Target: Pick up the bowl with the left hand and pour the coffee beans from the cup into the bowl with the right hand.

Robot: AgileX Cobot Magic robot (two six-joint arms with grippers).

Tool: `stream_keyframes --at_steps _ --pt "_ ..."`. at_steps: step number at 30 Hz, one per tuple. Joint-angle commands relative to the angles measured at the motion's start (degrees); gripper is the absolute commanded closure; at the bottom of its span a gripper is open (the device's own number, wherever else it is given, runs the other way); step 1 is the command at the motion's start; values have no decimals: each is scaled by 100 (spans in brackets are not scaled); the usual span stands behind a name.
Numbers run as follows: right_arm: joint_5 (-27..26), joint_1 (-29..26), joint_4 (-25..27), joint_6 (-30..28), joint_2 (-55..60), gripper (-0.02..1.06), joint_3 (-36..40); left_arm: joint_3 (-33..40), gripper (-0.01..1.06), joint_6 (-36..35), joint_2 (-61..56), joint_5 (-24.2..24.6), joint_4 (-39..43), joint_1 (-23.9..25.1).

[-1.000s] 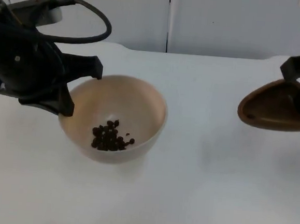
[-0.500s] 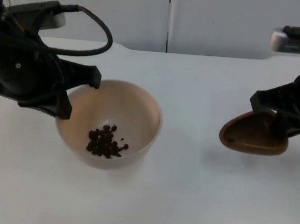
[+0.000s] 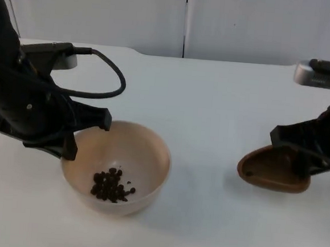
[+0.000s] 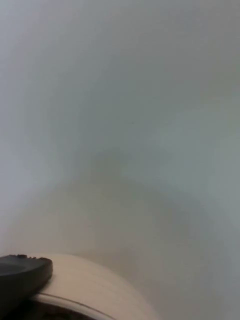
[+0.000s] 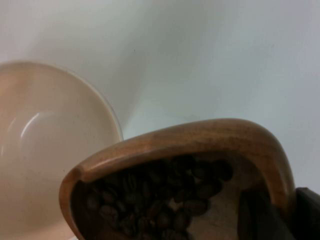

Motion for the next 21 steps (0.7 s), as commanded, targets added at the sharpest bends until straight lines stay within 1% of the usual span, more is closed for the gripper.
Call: stream_keyframes --at_steps 1,5,11,16,21 --pt "-213 -33 55 7 -16 105 63 20 105 2 -2 -104 -20 9" --pt "-271 -33 55 7 7 105 61 20 105 2 -2 -104 -20 9" --pt "-370 -33 55 7 390 105 61 20 105 -39 -2 -102 -124 9" --pt "-641 -33 55 22 694 105 61 20 105 -39 -2 -116 22 9" --pt "-696 -33 55 83 853 105 61 20 105 -39 -2 -91 21 9"
